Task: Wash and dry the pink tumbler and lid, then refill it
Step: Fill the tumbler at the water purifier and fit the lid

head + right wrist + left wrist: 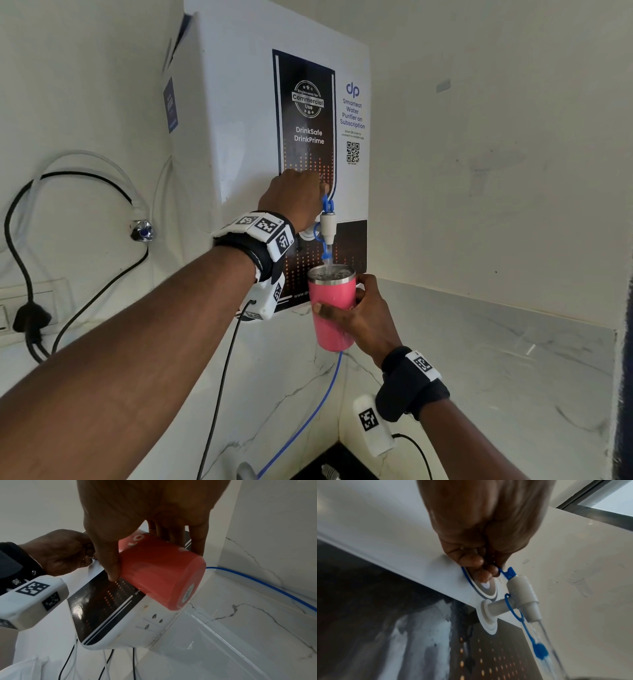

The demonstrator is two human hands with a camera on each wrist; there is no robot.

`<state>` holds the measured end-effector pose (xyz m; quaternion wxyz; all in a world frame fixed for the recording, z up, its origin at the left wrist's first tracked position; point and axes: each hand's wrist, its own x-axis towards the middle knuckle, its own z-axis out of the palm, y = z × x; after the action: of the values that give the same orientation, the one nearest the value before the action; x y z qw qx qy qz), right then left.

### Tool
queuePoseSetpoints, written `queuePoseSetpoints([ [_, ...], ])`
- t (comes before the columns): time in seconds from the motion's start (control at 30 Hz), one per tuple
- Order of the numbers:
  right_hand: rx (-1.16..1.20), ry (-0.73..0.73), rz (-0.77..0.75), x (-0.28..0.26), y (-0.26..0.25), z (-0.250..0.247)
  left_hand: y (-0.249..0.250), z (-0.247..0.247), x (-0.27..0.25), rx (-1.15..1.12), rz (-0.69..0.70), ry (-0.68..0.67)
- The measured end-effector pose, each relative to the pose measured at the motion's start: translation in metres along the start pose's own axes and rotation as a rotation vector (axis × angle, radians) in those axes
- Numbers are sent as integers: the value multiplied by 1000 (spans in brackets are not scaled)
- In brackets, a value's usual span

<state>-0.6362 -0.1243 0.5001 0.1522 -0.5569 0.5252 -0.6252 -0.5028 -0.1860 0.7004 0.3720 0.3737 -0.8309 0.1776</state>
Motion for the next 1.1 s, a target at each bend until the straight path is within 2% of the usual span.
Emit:
queuePoseSetpoints([
  [0.1,-1,-6,4,0,1,0,5,-5,-6,37,88,46],
  [0.27,-4,1,4,-4,0,-1,10,-2,-21,85,424,154],
  [0.37,4,3,9,-6,0,-1,14,-6,-28,87,450,110],
  [0.47,16,-9,6,-11,1,0,17,-10,-38,99,347,45],
  [0.67,54,-41,26,-35,7,4,11,-6,-101,-200,31,91],
  [0.93,163,-131,46,-111,12,30,-7,23,-261,-601,-335,2],
  [1.1,242,-256,67,-171,21,65,-18,25,-344,-760,-536,-178],
])
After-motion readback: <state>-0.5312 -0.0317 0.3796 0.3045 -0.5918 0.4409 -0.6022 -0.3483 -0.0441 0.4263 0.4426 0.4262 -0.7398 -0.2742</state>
